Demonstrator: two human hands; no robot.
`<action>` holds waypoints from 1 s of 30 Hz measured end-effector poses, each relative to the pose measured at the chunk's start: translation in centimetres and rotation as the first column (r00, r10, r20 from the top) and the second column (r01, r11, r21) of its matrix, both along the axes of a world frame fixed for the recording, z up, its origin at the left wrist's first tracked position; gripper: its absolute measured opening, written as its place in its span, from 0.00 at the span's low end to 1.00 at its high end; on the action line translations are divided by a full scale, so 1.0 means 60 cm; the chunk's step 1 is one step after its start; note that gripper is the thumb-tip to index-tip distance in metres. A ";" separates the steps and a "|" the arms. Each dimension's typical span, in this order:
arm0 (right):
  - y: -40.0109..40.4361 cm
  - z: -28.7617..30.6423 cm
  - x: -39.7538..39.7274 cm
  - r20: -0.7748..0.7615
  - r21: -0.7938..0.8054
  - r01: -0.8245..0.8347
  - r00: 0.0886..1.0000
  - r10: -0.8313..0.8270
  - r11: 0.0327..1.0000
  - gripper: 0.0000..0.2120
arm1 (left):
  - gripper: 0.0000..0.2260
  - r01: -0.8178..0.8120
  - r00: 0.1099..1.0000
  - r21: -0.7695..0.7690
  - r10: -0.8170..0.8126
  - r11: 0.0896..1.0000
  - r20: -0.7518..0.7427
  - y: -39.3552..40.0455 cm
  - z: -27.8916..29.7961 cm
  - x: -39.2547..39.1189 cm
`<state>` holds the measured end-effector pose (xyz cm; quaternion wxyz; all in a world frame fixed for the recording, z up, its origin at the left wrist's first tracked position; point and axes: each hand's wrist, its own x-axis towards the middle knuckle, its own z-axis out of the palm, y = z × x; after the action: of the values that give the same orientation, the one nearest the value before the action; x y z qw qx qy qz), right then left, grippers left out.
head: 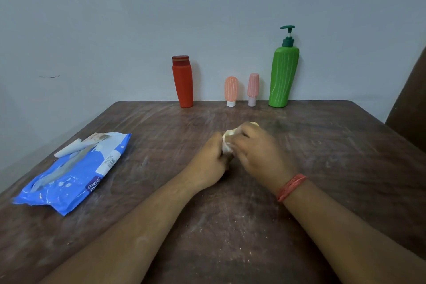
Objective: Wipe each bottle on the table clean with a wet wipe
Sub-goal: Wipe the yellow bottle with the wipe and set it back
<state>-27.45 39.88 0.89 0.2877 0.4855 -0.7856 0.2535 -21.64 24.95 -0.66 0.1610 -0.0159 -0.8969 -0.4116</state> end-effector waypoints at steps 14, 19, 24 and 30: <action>0.018 0.007 -0.020 0.031 -0.070 0.029 0.999 -0.026 0.997 0.06 | 0.06 -0.001 0.999 0.022 0.000 1.000 0.048 0.001 0.003 0.003; 0.006 0.006 -0.012 -0.032 0.093 -0.062 0.997 0.065 0.994 0.05 | 0.06 0.000 0.999 0.078 -0.003 0.997 0.040 -0.005 0.001 0.005; 0.040 0.008 -0.052 0.070 -0.096 0.191 0.980 -0.184 0.977 0.04 | 0.11 0.008 0.996 0.053 -0.012 0.999 0.088 -0.006 -0.001 0.003; 0.004 -0.002 -0.008 -0.063 0.076 -0.061 0.996 0.066 0.995 0.10 | 0.07 0.028 0.999 0.105 -0.031 0.994 0.025 -0.005 0.000 0.004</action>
<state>-27.94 40.09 0.79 0.2867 0.5287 -0.7688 0.2173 -21.38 24.64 -0.67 0.1436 -0.0151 -0.8758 -0.4606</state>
